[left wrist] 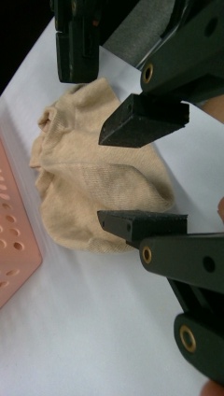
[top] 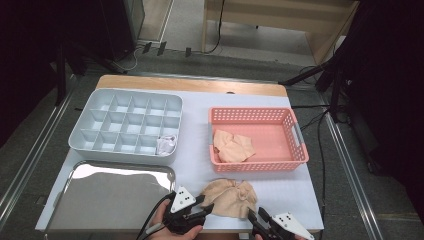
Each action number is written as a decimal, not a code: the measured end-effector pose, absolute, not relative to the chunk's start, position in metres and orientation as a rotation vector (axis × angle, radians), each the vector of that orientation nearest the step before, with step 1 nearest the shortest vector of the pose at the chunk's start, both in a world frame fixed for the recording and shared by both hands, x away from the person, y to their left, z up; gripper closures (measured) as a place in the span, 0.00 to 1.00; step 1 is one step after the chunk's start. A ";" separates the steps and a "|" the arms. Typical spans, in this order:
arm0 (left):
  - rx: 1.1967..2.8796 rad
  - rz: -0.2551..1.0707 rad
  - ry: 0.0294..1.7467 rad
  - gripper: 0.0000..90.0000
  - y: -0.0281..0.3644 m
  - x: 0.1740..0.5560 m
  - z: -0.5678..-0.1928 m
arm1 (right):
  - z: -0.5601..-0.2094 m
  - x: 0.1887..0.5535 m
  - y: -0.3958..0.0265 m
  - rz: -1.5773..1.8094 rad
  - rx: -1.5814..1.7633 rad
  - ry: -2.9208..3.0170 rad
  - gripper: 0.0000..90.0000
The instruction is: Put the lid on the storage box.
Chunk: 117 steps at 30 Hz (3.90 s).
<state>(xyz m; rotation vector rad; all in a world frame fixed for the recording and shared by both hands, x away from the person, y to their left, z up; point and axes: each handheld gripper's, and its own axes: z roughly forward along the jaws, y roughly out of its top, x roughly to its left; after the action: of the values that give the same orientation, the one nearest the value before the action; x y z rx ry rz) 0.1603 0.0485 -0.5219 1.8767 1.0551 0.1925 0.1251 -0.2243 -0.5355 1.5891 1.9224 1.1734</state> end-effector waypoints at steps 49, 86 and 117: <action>1.877 -0.003 1.166 0.96 0.063 0.193 -0.522 | -0.540 0.160 -0.234 1.396 1.630 1.878 0.92; 1.793 0.154 1.161 0.82 0.067 0.178 -0.509 | -0.527 0.141 -0.234 1.383 1.525 1.786 0.83; 1.865 0.085 1.078 0.88 0.016 0.186 -0.518 | -0.541 0.147 -0.235 1.312 1.616 1.856 0.60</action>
<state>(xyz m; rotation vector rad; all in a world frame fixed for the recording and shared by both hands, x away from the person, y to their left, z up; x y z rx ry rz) 0.1859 0.0160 -0.5183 1.8654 1.0777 0.0854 0.1471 -0.2348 -0.5408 1.6156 1.8559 1.3120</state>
